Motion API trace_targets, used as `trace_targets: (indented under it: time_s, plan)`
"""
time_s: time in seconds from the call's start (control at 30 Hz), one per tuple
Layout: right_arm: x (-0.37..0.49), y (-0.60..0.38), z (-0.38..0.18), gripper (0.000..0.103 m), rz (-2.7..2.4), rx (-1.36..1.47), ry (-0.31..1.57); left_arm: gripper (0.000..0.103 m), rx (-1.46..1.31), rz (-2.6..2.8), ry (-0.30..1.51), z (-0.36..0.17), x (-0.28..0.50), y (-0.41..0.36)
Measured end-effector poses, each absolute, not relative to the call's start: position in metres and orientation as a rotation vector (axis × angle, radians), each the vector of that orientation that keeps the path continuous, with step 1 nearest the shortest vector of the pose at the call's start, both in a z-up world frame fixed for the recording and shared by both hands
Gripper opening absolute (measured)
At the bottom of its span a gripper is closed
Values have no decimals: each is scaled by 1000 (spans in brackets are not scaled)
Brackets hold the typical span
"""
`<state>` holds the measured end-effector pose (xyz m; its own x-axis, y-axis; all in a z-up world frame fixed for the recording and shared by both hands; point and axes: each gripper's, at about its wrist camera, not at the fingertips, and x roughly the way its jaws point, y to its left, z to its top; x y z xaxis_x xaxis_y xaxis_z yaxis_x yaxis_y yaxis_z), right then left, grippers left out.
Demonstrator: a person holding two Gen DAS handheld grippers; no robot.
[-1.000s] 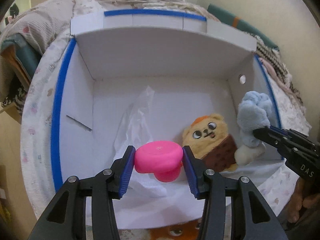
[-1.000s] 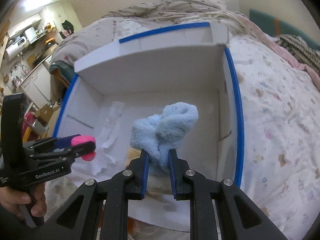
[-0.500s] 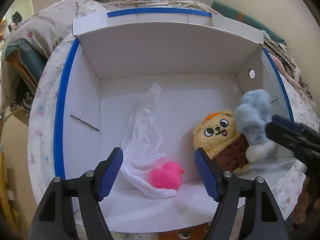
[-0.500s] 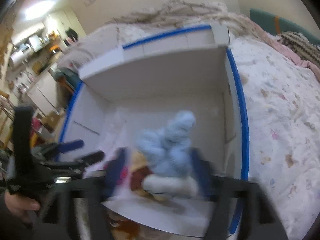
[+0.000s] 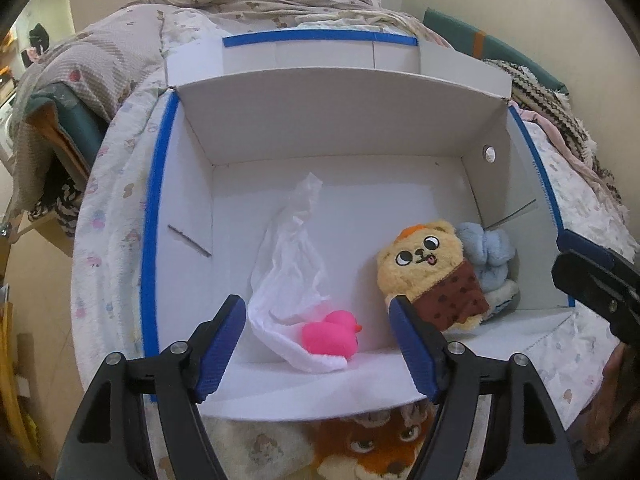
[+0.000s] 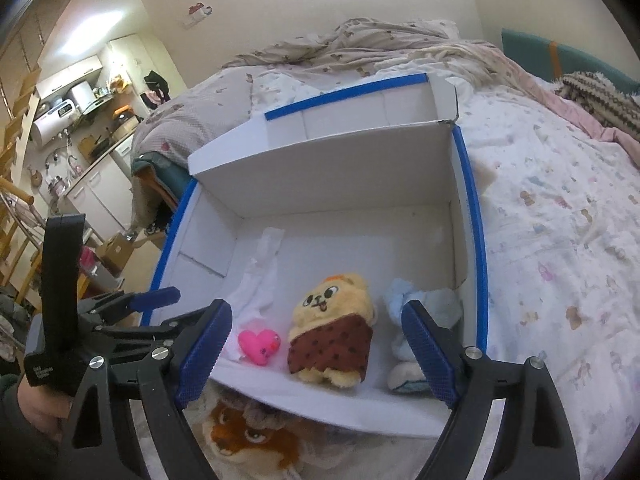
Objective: Organize soft objects
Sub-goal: 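Grasp the beige translucent item beside the fox plush with the left tool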
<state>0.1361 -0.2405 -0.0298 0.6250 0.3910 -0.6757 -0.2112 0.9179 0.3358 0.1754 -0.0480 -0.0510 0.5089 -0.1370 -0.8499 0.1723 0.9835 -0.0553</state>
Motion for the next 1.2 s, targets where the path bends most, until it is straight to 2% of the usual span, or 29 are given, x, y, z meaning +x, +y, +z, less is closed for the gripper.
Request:
trace_targets:
  time_s: [0.5, 0.67, 0.83, 0.93, 1.07, 1.2]
  plan:
    - [83, -244, -36, 92, 350, 276, 882, 72, -30, -118, 1017, -33, 126, 3]
    - [68, -244, -50, 92, 342, 307, 926, 72, -51, -81, 1093, -57, 96, 16]
    - [64, -242, -65, 92, 328, 321, 978, 72, -72, -97, 1252, -103, 78, 12]
    - [68, -245, -75, 92, 304, 335, 1008, 68, -106, -107, 1331, -127, 76, 12]
    - [73, -252, -84, 92, 267, 362, 1027, 51, -85, -143, 1387, -147, 82, 5]
    - [74, -253, -87, 92, 245, 347, 1036, 48, 73, -194, 1387, -155, 77, -17]
